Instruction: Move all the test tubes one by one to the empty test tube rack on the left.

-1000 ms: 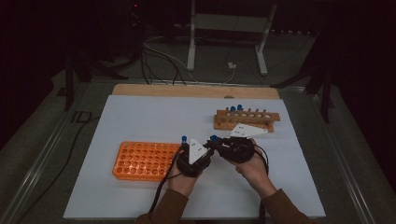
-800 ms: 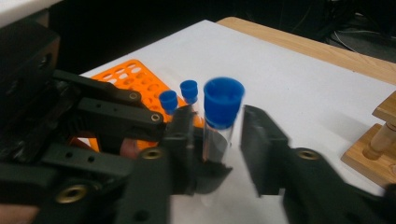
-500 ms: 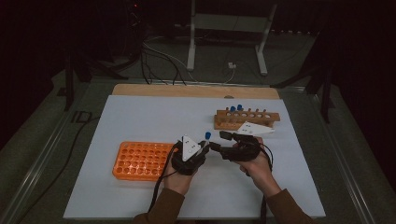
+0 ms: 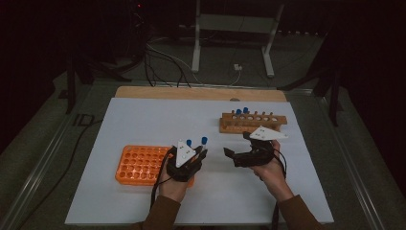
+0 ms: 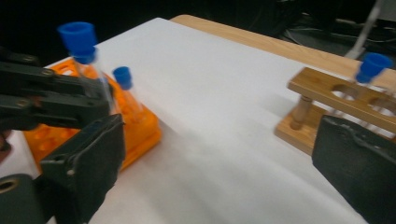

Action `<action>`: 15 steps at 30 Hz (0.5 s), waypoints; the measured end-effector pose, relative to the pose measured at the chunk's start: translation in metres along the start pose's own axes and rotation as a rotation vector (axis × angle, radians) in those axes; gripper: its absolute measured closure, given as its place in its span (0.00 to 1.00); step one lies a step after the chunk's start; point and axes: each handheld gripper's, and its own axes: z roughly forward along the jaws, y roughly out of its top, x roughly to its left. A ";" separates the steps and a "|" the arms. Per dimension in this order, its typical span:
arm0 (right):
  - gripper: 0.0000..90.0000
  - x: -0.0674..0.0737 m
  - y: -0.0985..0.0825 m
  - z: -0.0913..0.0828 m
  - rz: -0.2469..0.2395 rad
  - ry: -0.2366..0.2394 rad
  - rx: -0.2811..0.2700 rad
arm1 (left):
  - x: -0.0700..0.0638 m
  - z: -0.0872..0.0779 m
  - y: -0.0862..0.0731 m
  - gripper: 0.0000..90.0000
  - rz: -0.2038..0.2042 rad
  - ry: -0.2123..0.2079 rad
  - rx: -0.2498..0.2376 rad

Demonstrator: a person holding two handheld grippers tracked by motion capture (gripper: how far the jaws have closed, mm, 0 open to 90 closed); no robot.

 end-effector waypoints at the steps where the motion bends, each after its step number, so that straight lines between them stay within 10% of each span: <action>1: 0.02 -0.001 -0.001 -0.001 -0.002 -0.007 -0.002 | 0.001 -0.001 -0.001 0.86 -0.004 0.001 0.000; 15: 0.01 -0.011 -0.006 -0.008 0.019 -0.042 -0.007 | 0.018 -0.018 -0.010 0.86 -0.005 0.021 0.000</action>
